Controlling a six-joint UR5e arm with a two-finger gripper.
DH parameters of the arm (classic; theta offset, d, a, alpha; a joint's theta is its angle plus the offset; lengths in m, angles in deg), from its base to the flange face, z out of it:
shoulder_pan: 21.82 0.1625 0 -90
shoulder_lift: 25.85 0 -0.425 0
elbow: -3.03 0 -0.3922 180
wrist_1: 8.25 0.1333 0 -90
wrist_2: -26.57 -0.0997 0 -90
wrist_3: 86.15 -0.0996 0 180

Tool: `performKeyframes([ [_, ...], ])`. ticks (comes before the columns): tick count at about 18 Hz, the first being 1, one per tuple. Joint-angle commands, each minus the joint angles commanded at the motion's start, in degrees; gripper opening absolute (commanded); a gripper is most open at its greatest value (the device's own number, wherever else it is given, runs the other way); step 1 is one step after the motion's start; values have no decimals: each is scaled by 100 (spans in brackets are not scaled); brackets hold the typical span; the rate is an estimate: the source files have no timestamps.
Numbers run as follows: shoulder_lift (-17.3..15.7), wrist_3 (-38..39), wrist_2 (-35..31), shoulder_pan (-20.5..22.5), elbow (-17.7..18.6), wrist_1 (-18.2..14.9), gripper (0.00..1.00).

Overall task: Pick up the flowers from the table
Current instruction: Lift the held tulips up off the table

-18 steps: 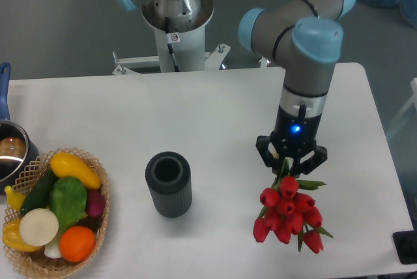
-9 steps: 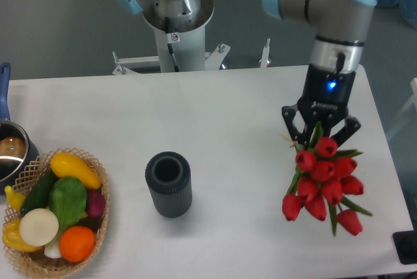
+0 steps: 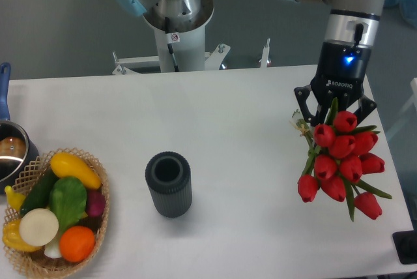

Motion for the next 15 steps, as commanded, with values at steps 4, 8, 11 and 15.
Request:
performKeyframes([
  [4, -18, 0, 0, 18, 9, -9, 27],
  [8, -53, 0, 9, 26, 17, -9, 27],
  [11, -70, 0, 9, 26, 35, -9, 27],
  [15, -70, -9, 44, 35, 35, -9, 27],
])
